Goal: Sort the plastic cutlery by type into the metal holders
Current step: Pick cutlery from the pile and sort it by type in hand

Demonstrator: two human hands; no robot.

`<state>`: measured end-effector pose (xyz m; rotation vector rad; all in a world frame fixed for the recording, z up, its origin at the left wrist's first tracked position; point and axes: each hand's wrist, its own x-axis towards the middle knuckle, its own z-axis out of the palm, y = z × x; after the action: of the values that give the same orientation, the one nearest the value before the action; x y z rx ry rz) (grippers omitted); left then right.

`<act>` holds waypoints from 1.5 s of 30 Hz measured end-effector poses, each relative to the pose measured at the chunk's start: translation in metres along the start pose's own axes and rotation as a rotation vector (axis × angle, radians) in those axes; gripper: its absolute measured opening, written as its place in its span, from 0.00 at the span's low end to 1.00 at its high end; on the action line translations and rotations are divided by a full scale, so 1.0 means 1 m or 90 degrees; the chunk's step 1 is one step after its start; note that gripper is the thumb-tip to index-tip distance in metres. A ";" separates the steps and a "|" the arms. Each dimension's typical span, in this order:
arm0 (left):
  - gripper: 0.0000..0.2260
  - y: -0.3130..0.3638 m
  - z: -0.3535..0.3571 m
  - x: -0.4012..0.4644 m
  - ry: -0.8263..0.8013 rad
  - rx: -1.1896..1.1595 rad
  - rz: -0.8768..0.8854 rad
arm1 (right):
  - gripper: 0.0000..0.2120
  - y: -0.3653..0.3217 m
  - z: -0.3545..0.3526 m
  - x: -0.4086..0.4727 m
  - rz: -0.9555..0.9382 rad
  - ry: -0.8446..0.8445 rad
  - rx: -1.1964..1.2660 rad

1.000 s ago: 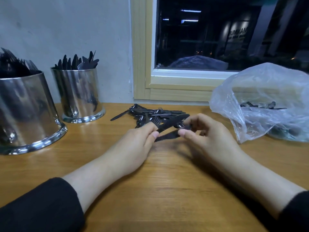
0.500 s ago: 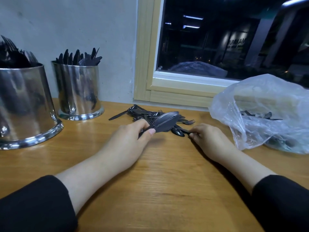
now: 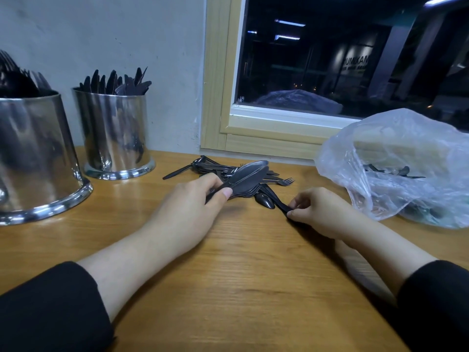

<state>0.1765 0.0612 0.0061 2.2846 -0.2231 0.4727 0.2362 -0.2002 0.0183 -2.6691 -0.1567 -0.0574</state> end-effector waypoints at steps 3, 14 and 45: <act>0.11 -0.001 0.000 0.000 0.000 0.000 0.000 | 0.10 -0.003 0.001 -0.003 0.015 -0.012 -0.011; 0.11 -0.002 -0.001 0.002 0.023 -0.001 0.005 | 0.11 -0.016 -0.013 -0.012 0.056 -0.066 -0.072; 0.14 0.002 -0.013 0.006 0.192 -0.077 0.018 | 0.05 -0.015 -0.031 -0.017 -0.150 0.116 0.022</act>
<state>0.1778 0.0696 0.0177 2.0638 -0.1279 0.7881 0.2170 -0.2023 0.0512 -2.5821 -0.4073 -0.3673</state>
